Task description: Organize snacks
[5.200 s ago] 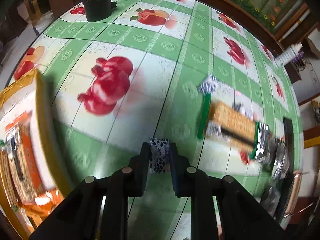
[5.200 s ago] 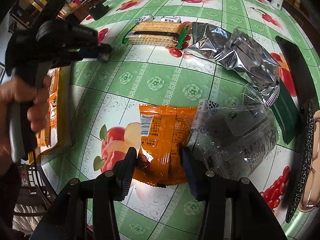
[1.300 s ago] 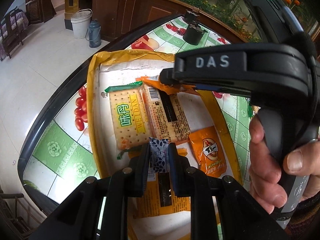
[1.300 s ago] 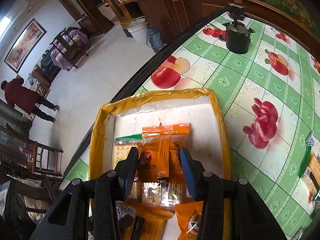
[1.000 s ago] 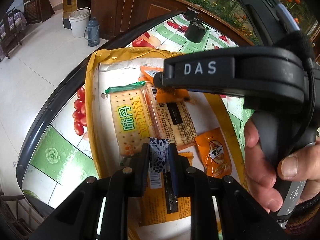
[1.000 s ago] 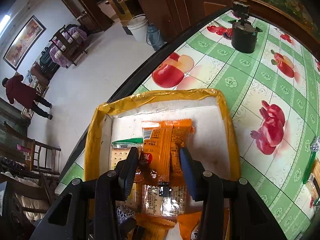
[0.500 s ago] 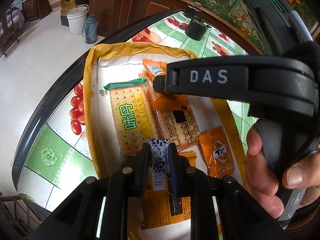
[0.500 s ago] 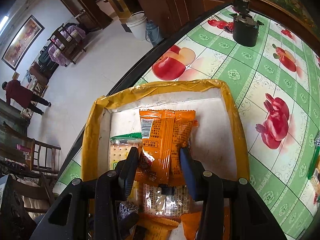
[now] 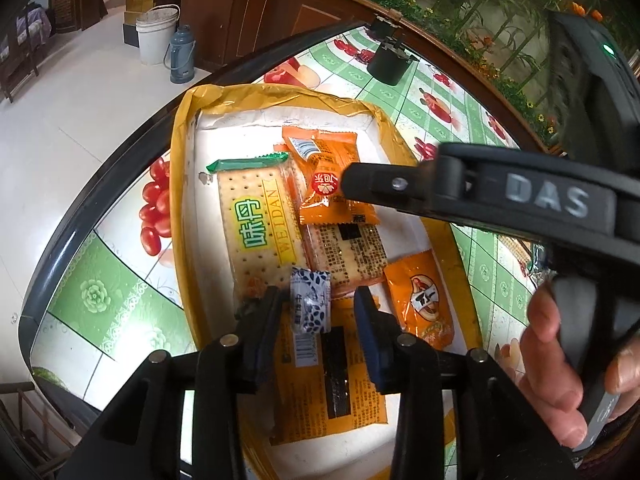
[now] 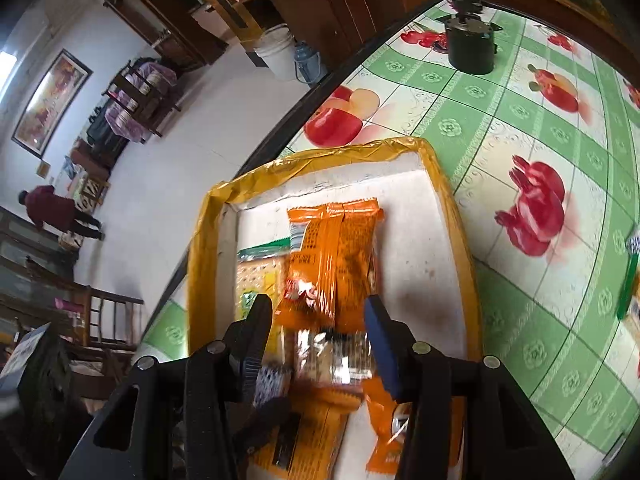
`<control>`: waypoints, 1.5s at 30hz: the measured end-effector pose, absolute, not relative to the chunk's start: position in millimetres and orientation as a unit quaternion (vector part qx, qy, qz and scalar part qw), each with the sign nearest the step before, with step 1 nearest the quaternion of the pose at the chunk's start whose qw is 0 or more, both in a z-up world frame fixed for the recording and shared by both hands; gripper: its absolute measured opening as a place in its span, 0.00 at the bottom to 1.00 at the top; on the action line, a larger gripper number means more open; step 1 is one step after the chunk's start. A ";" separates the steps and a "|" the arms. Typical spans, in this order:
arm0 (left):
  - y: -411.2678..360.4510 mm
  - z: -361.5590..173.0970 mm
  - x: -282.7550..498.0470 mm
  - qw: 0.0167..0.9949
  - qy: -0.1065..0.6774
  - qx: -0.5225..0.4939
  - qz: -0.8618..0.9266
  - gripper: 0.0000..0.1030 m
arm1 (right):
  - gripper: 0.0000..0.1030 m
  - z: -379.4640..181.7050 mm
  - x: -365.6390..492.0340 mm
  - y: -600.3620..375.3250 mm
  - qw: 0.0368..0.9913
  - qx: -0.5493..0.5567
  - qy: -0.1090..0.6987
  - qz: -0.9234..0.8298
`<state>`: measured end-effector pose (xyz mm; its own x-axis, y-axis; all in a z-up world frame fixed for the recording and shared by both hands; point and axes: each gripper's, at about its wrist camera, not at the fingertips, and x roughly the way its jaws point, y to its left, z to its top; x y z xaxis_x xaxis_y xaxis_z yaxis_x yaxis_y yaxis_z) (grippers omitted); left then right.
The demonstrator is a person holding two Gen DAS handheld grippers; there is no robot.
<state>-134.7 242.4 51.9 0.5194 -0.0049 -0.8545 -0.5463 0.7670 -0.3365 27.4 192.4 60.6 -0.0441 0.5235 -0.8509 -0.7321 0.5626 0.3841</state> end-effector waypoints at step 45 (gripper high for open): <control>74.4 72.5 -51.3 0.847 0.507 -0.153 0.042 0.47 | 0.60 80.3 202.4 -200.0 0.816 0.124 0.550 0.126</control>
<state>-51.3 74.4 72.5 0.4822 -0.0839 -0.8720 -0.2265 0.9496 -0.2167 202.4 -200.0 80.3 0.3638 0.3421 -0.8664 -0.0697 0.9375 0.3409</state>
